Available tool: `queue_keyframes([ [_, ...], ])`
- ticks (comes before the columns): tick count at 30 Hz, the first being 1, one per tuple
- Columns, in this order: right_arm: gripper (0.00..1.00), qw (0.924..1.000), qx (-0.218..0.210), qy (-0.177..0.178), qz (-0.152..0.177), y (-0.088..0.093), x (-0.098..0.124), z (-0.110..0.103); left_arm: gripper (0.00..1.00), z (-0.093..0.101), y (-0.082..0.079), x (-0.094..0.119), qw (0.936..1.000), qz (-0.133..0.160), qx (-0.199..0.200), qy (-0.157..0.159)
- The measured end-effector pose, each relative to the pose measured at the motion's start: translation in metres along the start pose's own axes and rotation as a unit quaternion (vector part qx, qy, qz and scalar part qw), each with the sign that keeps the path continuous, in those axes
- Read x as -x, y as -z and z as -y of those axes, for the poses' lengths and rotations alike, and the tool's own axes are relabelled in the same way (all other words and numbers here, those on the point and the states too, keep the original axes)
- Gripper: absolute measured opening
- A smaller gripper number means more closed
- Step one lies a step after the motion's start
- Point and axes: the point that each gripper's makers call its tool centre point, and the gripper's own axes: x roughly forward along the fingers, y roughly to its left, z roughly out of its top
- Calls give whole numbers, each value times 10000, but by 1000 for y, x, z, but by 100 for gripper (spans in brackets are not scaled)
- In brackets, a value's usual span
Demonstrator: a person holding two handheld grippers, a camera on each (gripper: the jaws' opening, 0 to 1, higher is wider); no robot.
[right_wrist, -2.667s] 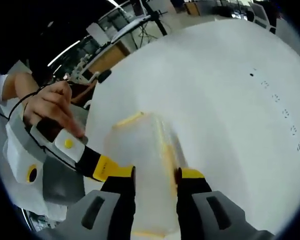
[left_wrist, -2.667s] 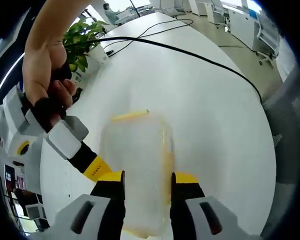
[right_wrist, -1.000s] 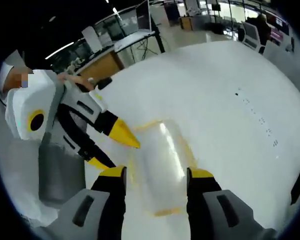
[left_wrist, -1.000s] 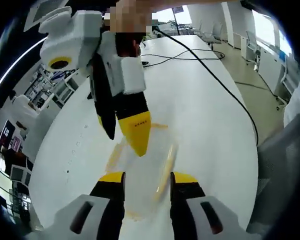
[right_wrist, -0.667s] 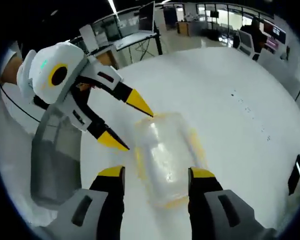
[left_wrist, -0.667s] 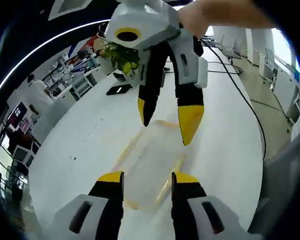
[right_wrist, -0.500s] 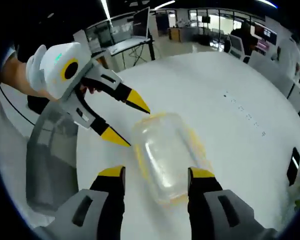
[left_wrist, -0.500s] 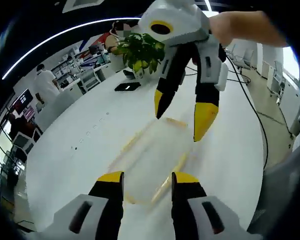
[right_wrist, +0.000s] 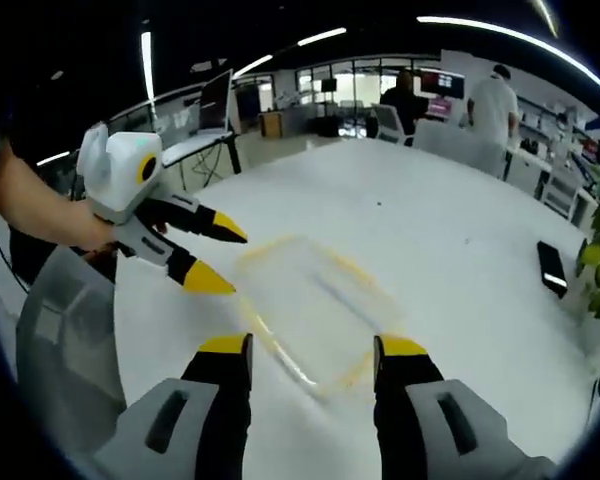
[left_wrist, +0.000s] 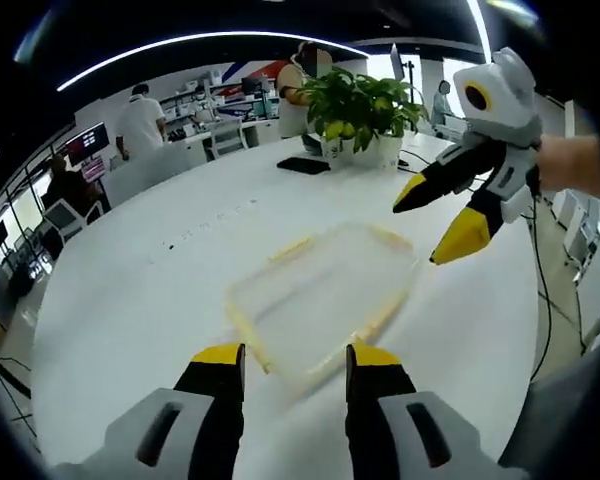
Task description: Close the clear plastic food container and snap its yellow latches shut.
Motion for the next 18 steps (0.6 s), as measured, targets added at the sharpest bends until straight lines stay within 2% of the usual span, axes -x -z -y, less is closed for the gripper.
queue_keyframes([
  [4,47,9998,21,151,119,2,-3,-2,34,4,6,-1,9999,14,140,10],
  [9,50,9983,-8,523,241,8,-6,4,35,5,10,-3,9997,23,239,-19],
  [15,54,9980,-77,623,-9,30,-16,7,35,4,15,-8,9998,-37,139,-110],
  [18,52,9974,-104,714,-54,37,-18,11,34,3,16,-10,9998,-60,125,-138],
])
